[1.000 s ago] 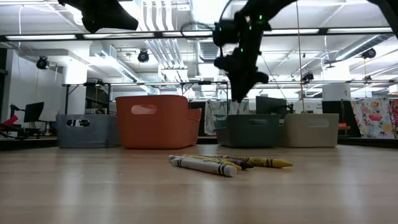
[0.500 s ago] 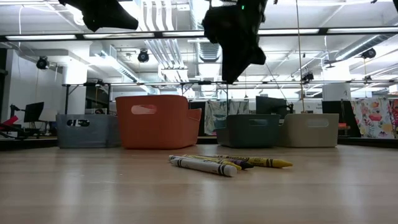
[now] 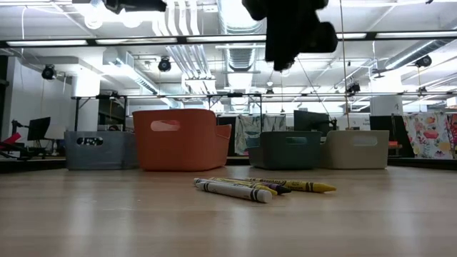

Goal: Sort crayons
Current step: Put the yellow crayon into the white bin

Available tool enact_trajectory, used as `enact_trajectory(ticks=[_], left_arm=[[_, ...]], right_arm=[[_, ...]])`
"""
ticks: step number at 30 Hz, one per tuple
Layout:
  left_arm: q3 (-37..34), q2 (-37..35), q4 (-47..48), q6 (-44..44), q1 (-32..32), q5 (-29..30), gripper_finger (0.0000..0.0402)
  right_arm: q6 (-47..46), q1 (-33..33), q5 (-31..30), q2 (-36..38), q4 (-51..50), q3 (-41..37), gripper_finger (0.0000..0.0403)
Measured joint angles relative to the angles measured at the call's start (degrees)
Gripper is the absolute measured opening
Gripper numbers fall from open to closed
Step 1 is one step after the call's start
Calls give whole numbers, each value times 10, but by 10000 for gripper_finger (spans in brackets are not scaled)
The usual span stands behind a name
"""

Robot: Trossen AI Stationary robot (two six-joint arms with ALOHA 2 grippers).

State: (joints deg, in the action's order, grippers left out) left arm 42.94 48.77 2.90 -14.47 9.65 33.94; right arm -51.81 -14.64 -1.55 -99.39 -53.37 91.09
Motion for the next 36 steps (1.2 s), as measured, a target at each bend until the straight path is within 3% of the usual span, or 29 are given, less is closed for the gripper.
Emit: enact_trajectory(ticks=[8, 16, 21, 27, 31, 36], left_arm=[[0, 0, -36, -99, 0, 0, 64], [0, 0, -40, -112, 0, 0, 64], [0, 0, -41, -111, 0, 0, 64], [0, 0, -43, -105, 0, 0, 64], [0, 0, -39, -92, 0, 0, 64], [0, 0, -25, -73, 0, -1, 64]], right_arm=[[-82, -42, -2, 0, 65, 0, 82], [-102, -56, -28, -33, 88, 0, 82], [-98, -56, 15, -74, 79, 1, 82], [-85, -56, 16, -93, 8, 1, 82], [-40, -56, 12, -103, -19, 1, 82], [140, -83, -17, -130, -9, 1, 82]])
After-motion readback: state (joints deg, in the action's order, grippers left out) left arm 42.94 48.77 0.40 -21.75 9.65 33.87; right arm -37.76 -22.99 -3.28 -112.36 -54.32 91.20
